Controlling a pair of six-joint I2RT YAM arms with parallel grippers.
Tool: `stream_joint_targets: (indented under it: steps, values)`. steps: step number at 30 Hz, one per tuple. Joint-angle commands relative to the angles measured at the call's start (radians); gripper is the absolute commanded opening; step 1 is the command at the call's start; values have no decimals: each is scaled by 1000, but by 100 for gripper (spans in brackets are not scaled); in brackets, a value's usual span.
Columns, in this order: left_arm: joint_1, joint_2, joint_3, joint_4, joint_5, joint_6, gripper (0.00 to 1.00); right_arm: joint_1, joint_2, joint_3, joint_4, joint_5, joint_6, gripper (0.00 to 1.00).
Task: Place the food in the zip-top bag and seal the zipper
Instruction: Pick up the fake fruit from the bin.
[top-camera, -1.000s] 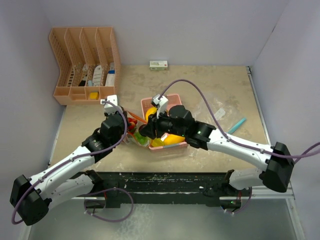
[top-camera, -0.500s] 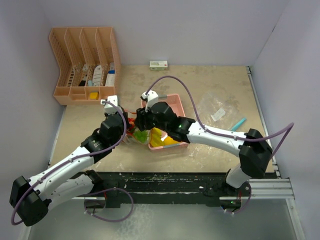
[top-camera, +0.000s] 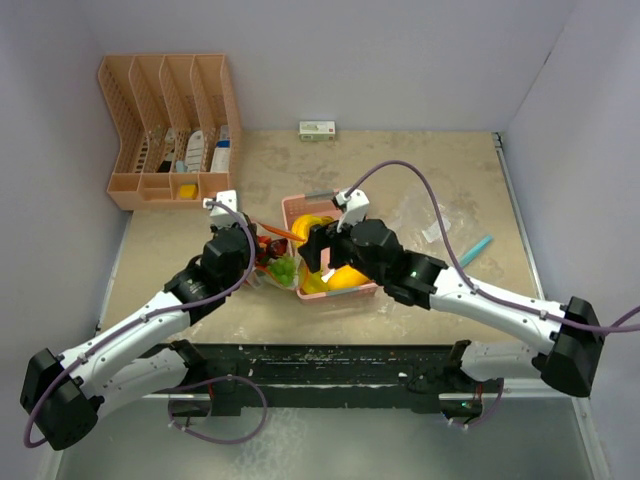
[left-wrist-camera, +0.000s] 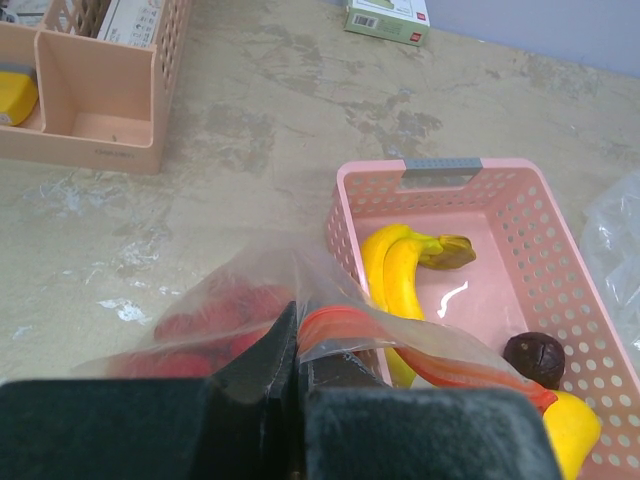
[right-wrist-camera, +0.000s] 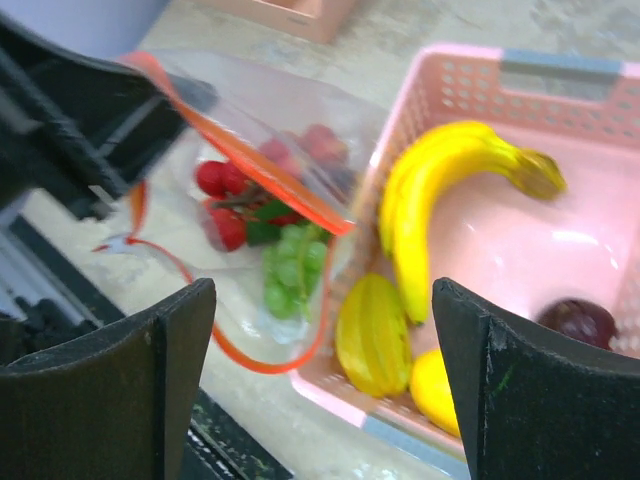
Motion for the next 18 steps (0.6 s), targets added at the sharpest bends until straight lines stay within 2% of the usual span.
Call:
stream_joint_targets:
  steps: [1, 4, 11, 18]
  values:
    - [2, -10, 21, 47, -4, -14, 0, -32, 40, 32, -236, 183, 98, 89]
    - [2, -13, 19, 47, 3, -21, 0, -69, 155, 98, -354, 201, 131, 89]
    - [3, -24, 12, 52, 13, -19, 0, -134, 392, 185, -437, 273, 181, 89]
    - [2, -30, 4, 63, 8, -7, 0, -161, 502, 208, -463, 333, 203, 90]
